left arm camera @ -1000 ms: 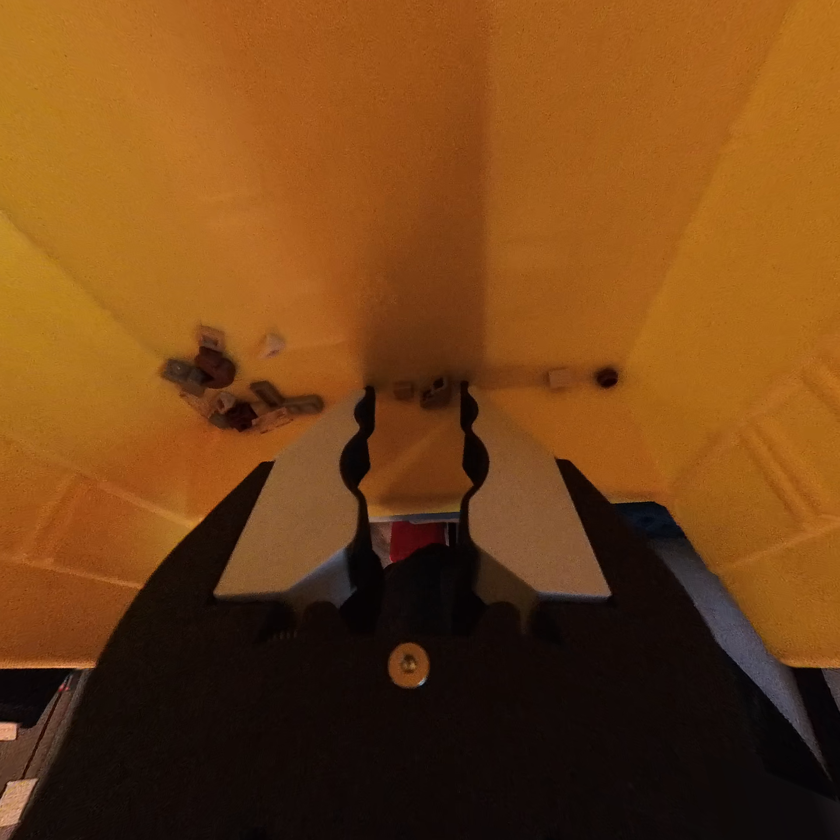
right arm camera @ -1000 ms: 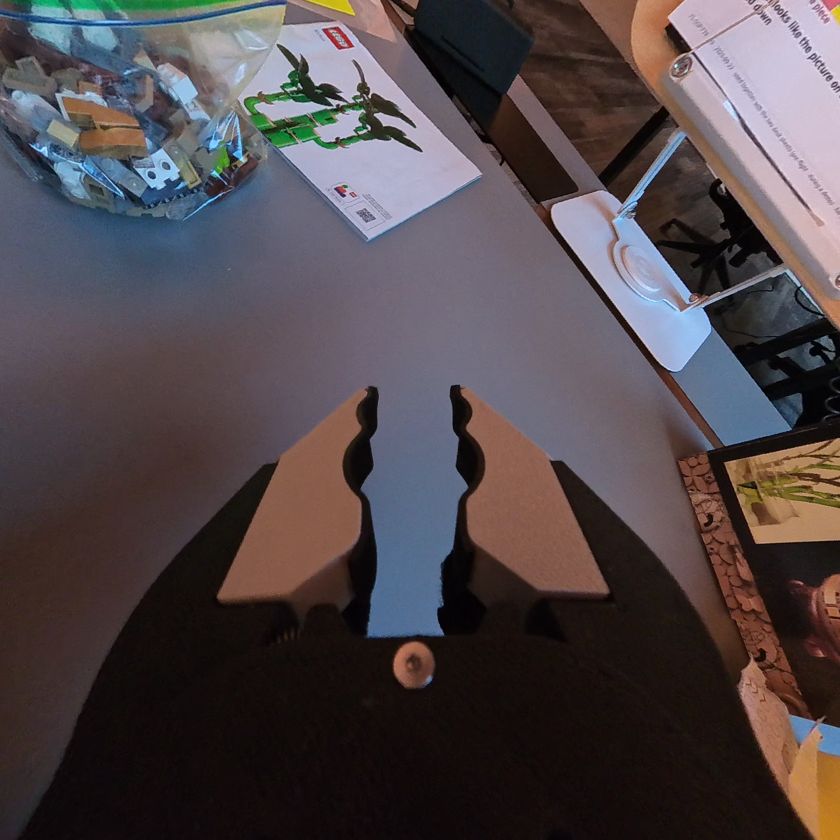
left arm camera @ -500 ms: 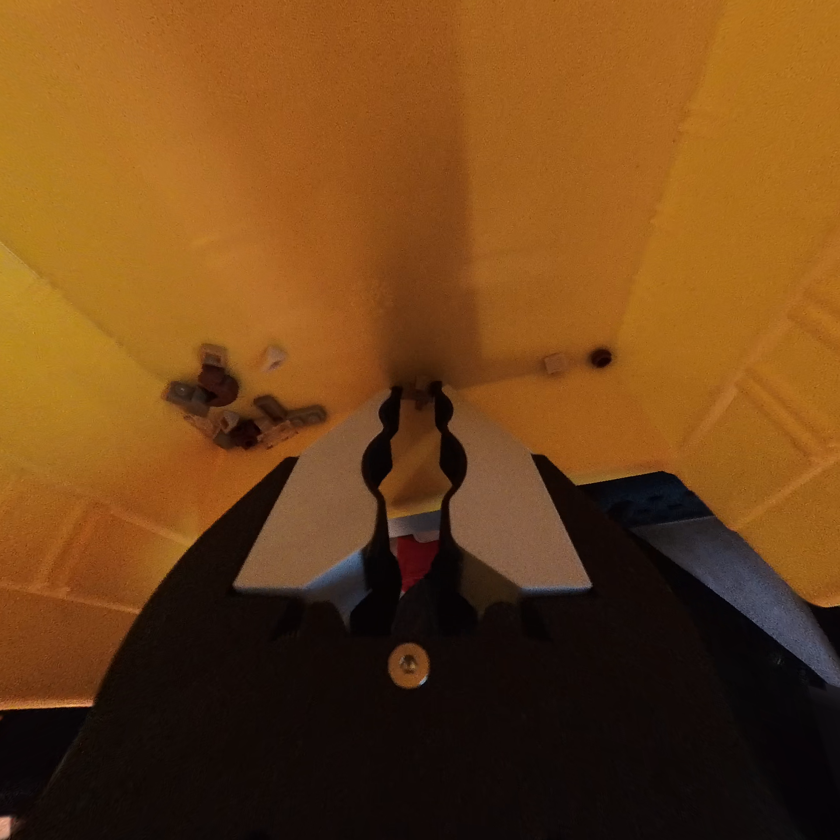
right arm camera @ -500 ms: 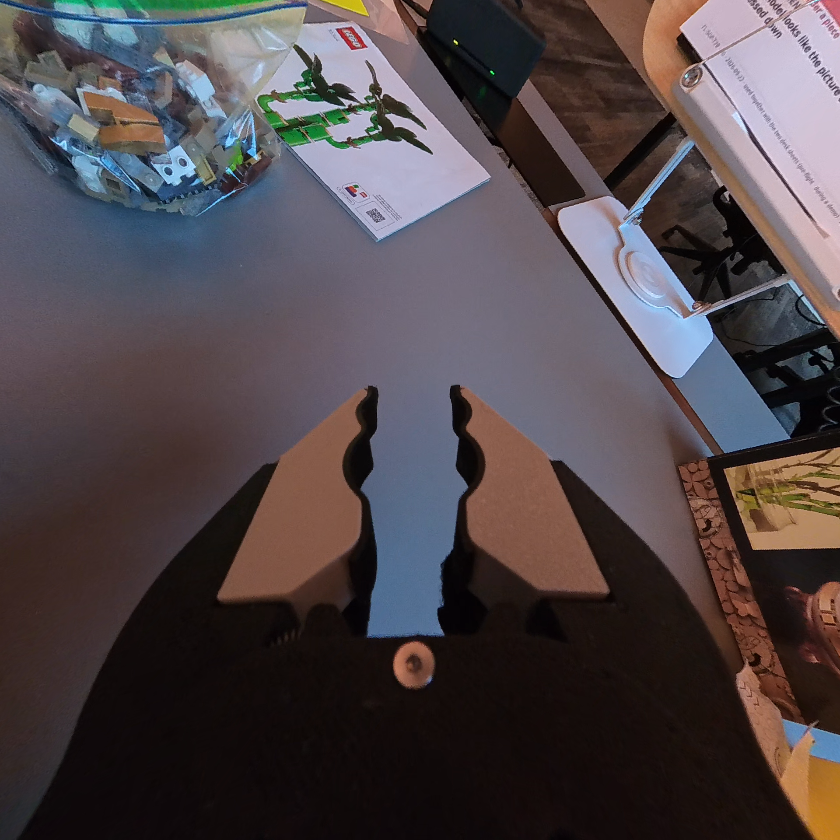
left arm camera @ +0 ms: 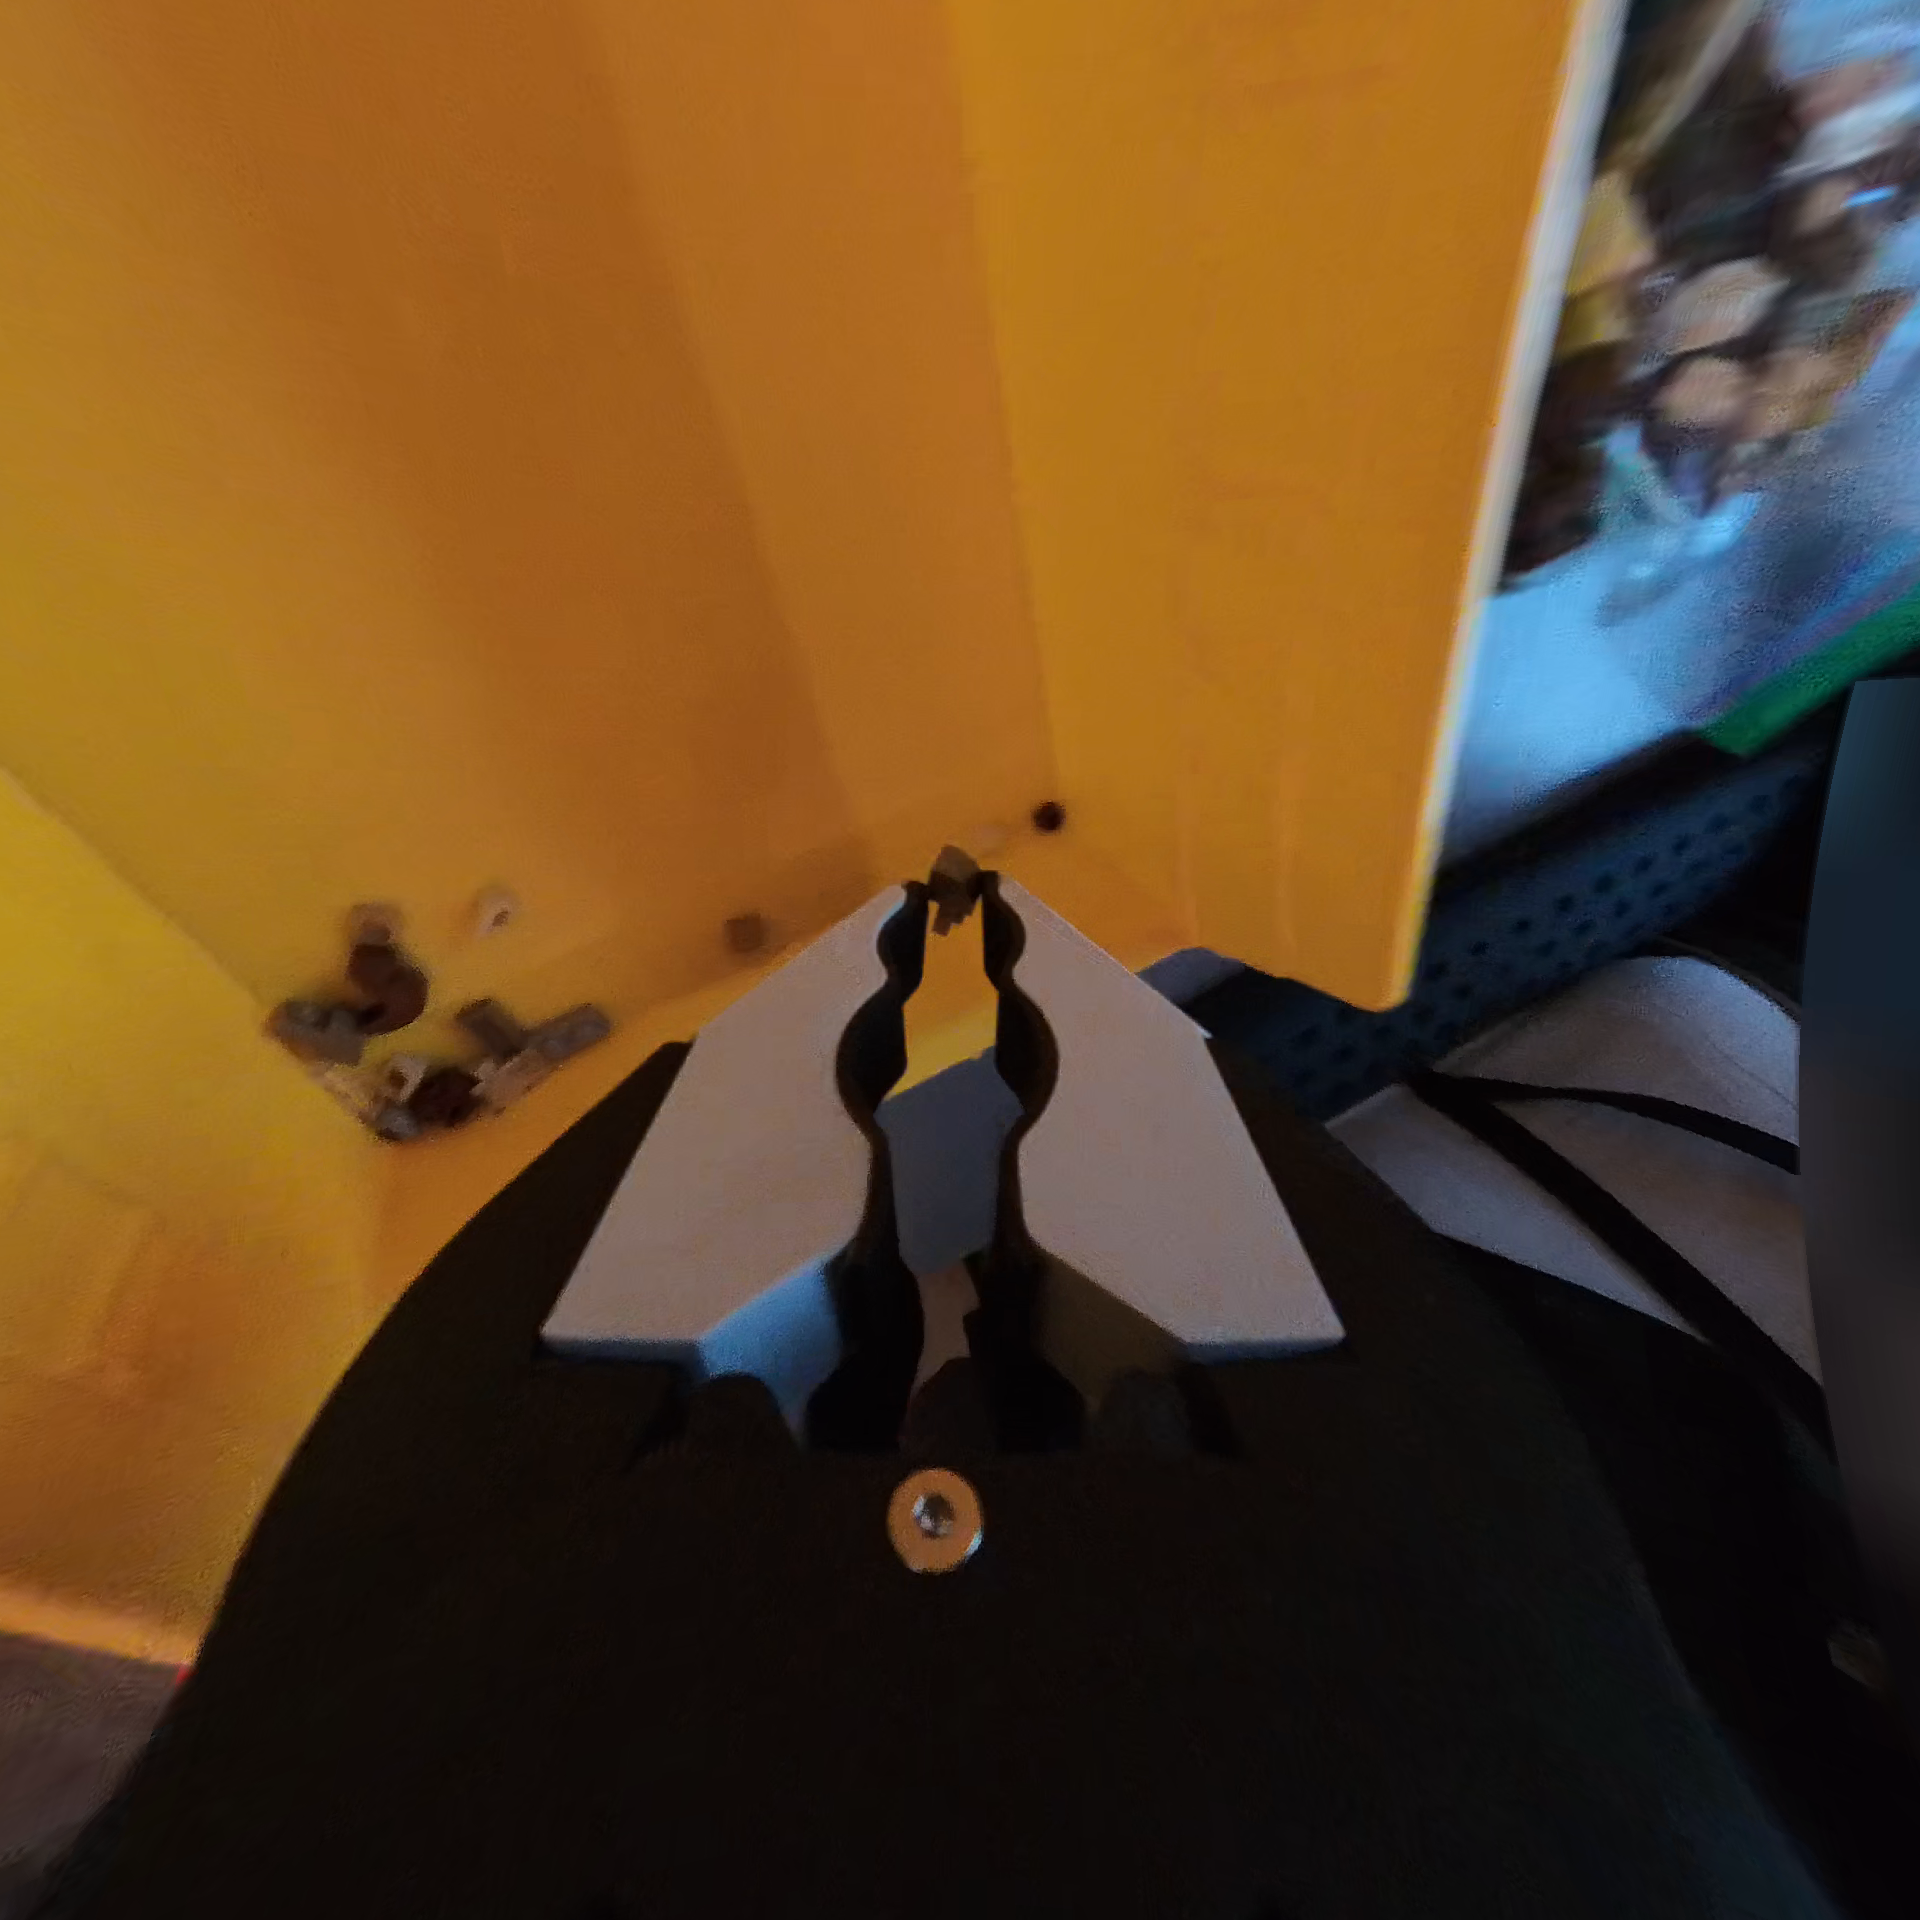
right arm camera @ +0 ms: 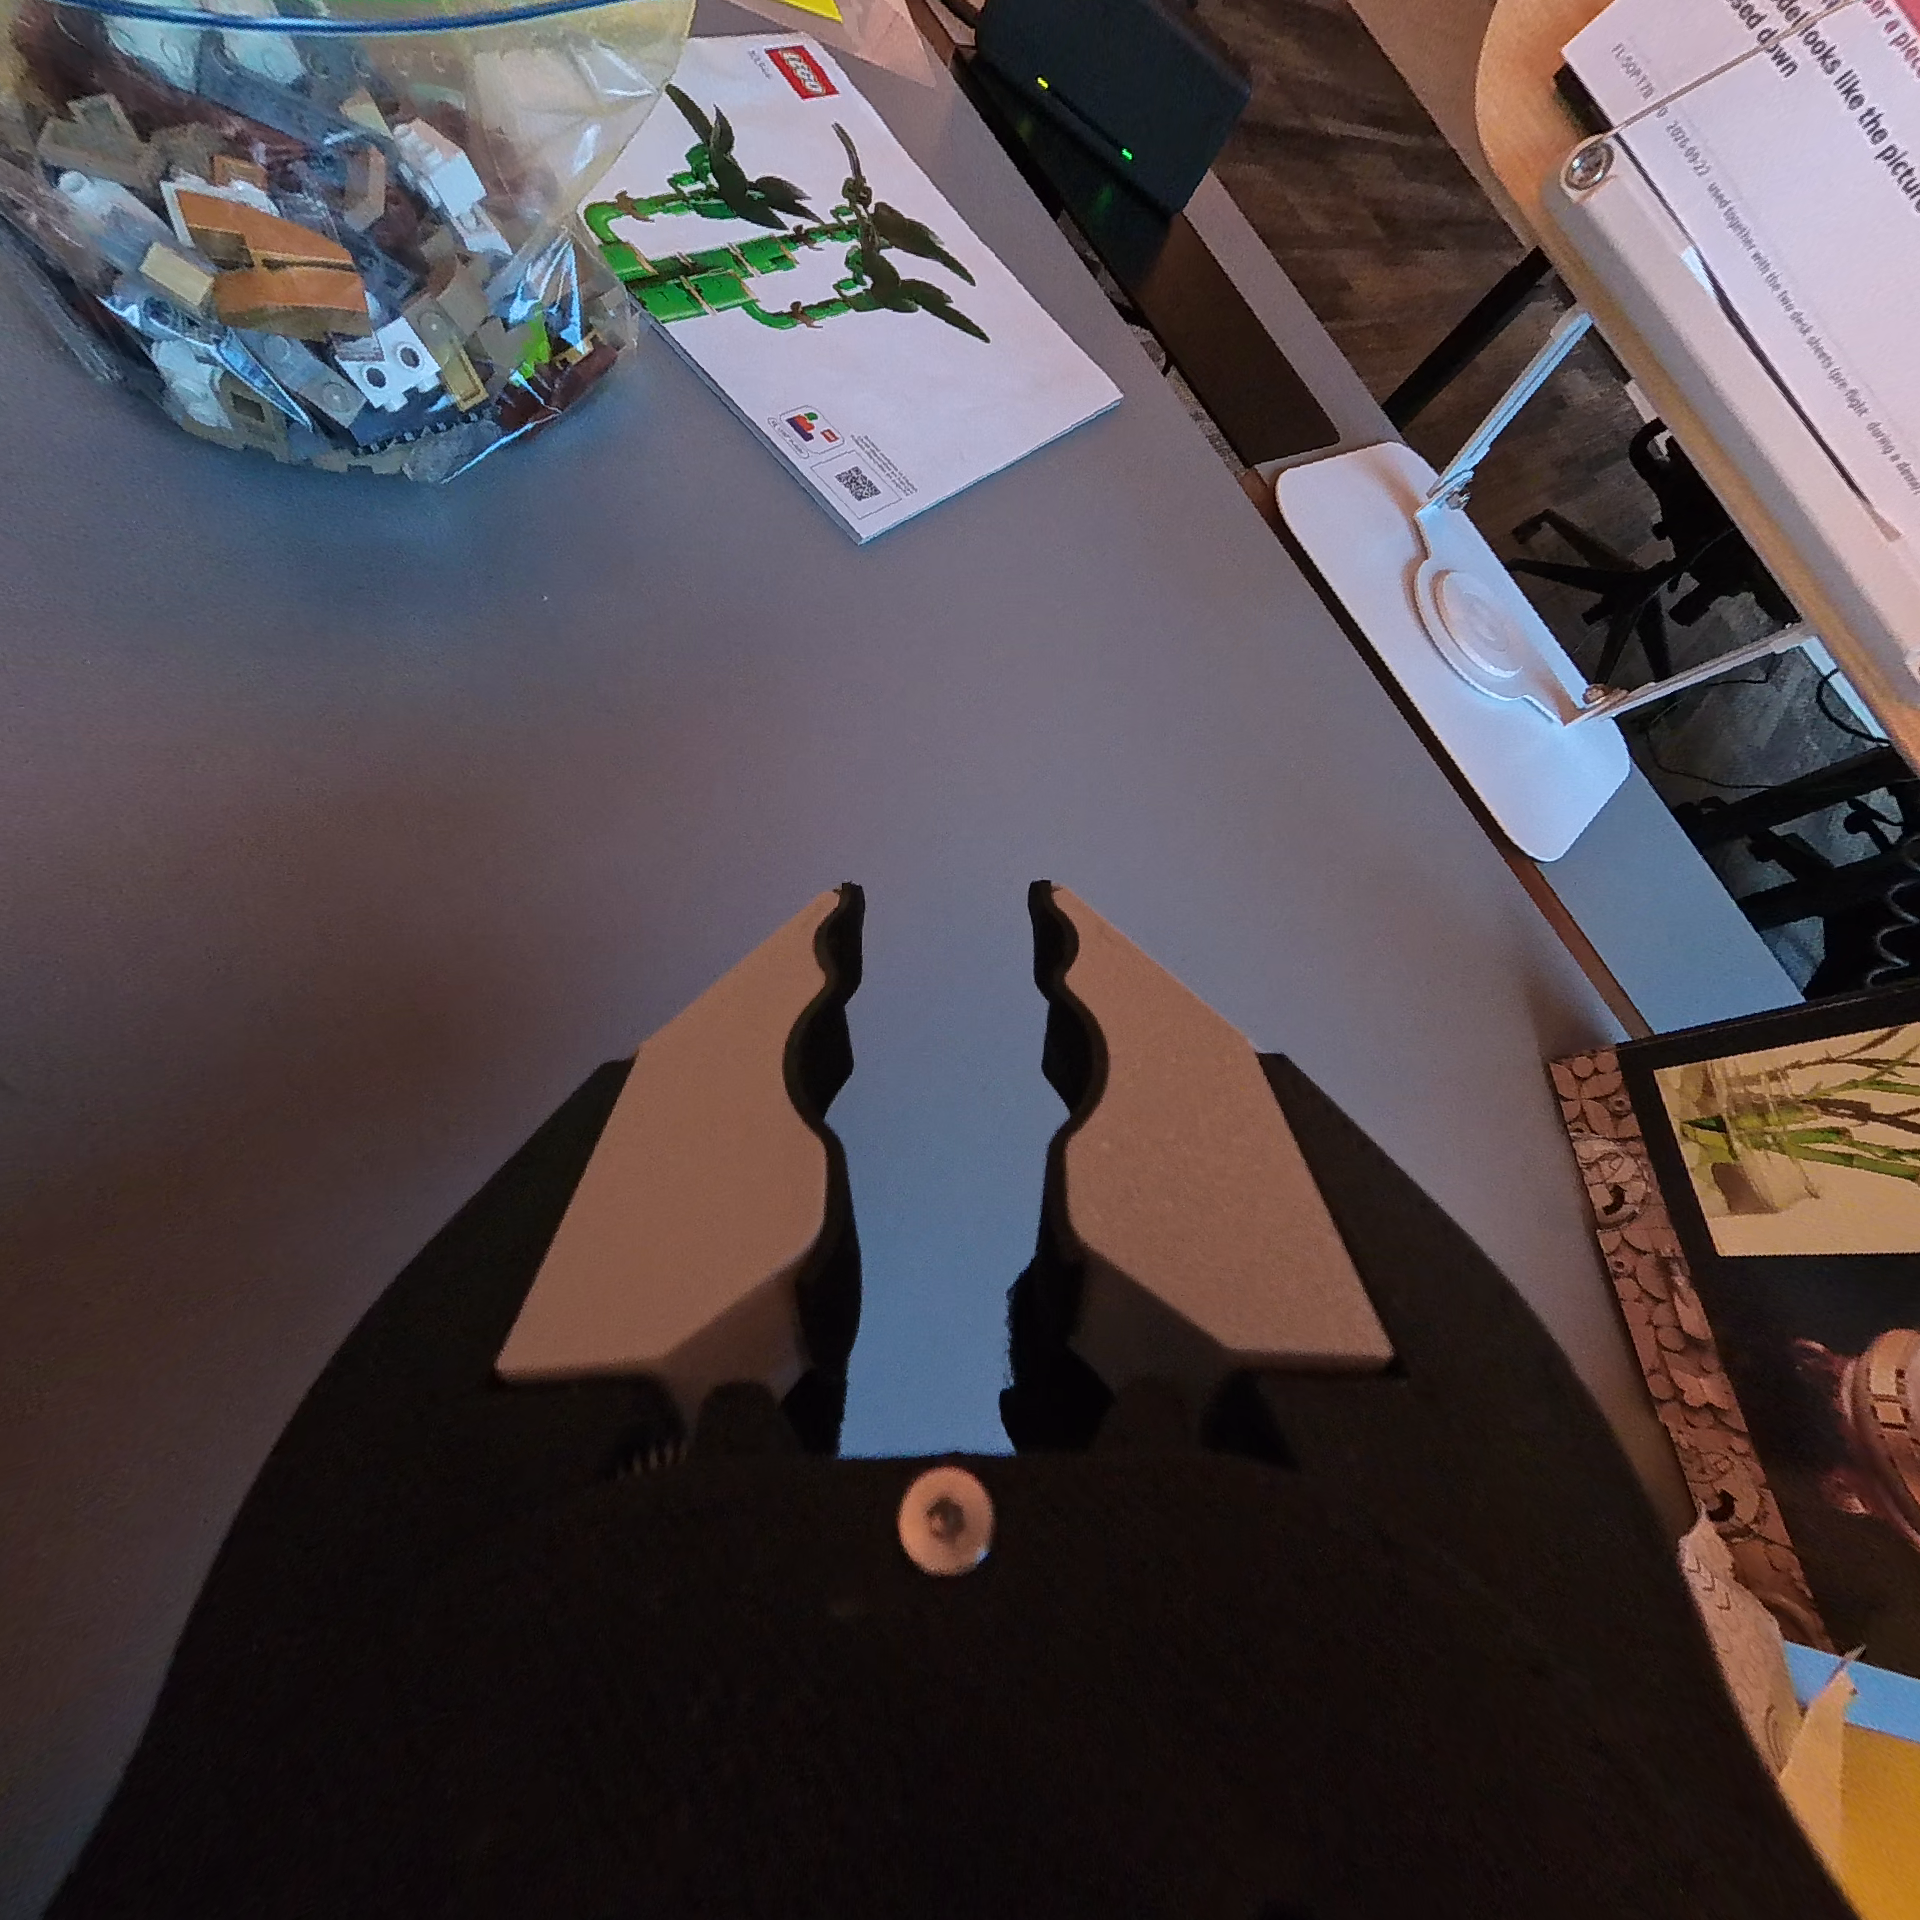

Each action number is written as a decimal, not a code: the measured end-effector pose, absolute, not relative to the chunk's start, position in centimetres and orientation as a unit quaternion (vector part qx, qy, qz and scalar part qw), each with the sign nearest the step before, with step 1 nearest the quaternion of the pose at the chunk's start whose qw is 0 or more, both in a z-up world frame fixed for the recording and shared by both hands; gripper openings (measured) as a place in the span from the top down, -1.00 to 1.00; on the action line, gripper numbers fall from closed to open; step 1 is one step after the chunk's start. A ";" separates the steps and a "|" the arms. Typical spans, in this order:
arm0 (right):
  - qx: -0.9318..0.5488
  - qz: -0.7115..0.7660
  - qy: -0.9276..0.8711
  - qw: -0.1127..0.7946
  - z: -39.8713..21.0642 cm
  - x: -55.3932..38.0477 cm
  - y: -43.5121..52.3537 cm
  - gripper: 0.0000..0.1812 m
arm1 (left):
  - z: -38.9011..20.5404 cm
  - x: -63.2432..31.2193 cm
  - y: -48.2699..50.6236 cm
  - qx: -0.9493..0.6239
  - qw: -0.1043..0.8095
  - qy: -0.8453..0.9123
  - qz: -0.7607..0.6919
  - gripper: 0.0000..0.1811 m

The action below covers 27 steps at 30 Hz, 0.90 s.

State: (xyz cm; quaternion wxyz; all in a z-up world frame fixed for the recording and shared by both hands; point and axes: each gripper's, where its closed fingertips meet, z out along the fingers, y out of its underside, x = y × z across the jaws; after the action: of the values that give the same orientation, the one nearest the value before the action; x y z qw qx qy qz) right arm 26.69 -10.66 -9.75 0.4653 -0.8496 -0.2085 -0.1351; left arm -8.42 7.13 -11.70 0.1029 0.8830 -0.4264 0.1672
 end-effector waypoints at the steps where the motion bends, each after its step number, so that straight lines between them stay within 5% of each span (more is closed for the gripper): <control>1: -0.849 -0.135 -0.209 0.466 -9.7 26.7 -10.6 0.65 | -10.4 -7.1 6.7 0.872 0.090 -0.432 0.211 0.90; 6: -0.851 -0.134 -0.211 0.463 -10.0 26.6 -10.5 0.65 | -0.2 3.2 2.8 0.739 -0.031 -0.484 0.467 0.90; 8: -0.851 -0.138 -0.214 0.459 -10.2 26.6 -10.5 0.65 | 1.1 6.2 -1.2 0.684 -0.011 -0.526 0.505 0.90; 18: -0.849 -0.136 -0.222 0.459 -10.1 26.2 -10.6 0.65 | -4.4 11.4 -3.9 0.707 -0.026 -0.594 0.384 0.89; 22: -0.848 -0.140 -0.226 0.458 -10.0 26.1 -10.6 0.65 | -5.0 11.5 -3.4 0.713 -0.041 -0.607 0.349 0.56; 27: -0.846 -0.139 -0.222 0.464 -9.8 26.3 -10.7 0.65 | -2.7 10.9 -2.7 0.704 -0.073 -0.600 0.373 0.55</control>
State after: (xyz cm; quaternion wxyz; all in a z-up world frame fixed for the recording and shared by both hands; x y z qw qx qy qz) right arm 26.25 -10.73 -9.79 0.4644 -0.8460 -0.2217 -0.1395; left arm 10.91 -2.70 -2.73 -0.0727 0.7045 -0.5996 0.3728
